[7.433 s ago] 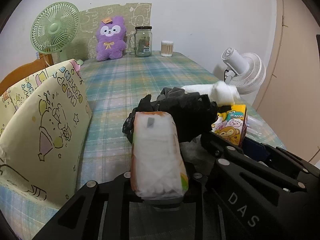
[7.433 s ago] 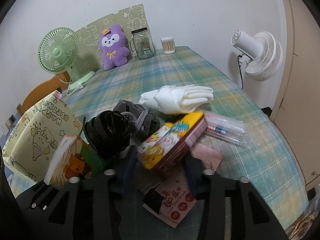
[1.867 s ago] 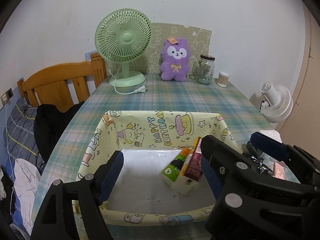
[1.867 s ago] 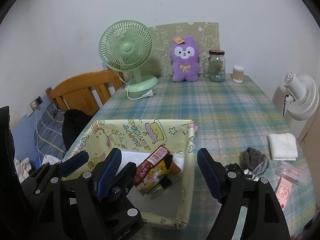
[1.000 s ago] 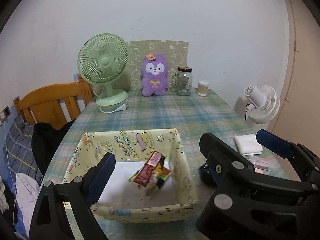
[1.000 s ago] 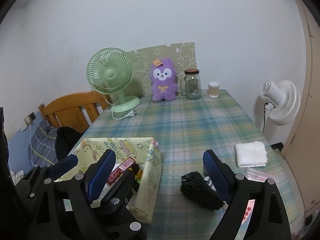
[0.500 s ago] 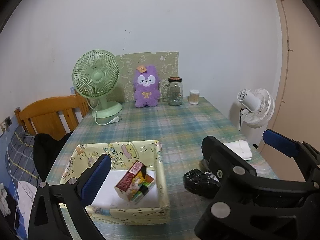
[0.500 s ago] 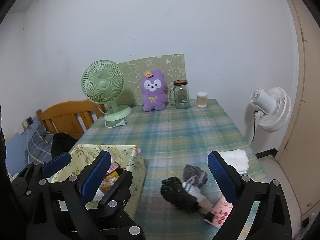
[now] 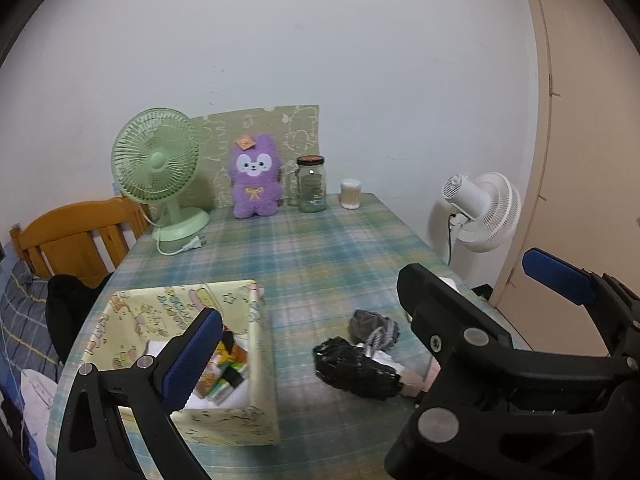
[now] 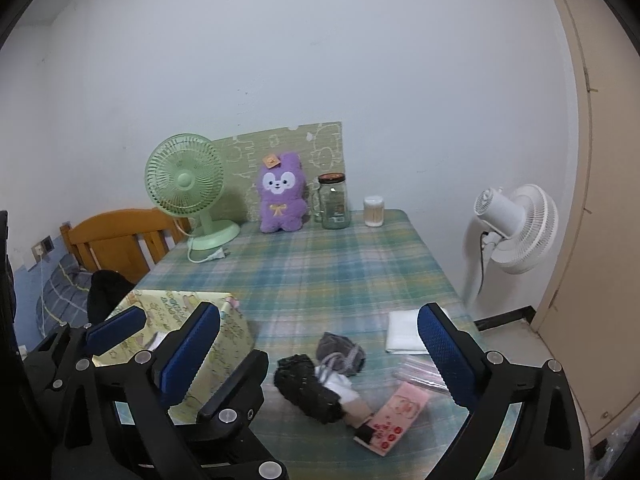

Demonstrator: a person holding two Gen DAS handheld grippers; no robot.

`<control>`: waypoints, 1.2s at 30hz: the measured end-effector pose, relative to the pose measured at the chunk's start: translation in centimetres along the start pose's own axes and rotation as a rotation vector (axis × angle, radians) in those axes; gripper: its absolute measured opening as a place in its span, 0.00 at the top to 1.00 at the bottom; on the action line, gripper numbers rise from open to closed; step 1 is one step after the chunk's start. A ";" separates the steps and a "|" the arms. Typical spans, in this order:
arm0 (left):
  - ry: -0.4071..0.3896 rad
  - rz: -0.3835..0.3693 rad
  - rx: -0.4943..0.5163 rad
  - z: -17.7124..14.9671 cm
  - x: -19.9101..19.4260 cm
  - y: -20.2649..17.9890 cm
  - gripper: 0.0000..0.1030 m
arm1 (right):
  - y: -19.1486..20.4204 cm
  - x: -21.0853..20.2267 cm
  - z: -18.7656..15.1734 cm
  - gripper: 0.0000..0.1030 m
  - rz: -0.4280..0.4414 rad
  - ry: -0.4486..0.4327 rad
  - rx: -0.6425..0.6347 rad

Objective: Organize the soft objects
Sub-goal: 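Grasp the pink wet-wipes pack with the right gripper while the left gripper approaches the black umbrella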

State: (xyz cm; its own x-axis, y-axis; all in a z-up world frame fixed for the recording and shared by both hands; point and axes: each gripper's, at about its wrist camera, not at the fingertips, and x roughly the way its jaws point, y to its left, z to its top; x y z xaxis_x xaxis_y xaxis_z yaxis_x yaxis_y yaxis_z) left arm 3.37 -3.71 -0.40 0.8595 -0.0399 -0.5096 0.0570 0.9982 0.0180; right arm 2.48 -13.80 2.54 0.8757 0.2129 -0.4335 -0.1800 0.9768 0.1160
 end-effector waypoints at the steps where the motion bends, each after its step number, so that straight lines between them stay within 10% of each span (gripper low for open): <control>1: -0.001 0.000 0.003 0.0 0.1 -0.4 0.00 | -0.3 0.0 -0.1 0.02 -0.001 -0.001 0.002; 36: 0.140 -0.066 0.036 -4.9 7.2 -5.6 0.11 | -7.1 4.4 -6.1 0.03 -0.053 0.106 0.039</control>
State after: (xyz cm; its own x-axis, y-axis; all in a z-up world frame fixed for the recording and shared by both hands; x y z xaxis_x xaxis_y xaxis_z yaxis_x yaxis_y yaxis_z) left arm 6.78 -9.34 -8.37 0.7741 -0.0967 -0.6256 0.1316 0.9913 0.0097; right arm 4.87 -19.69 -5.59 0.8309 0.1641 -0.5317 -0.1155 0.9856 0.1237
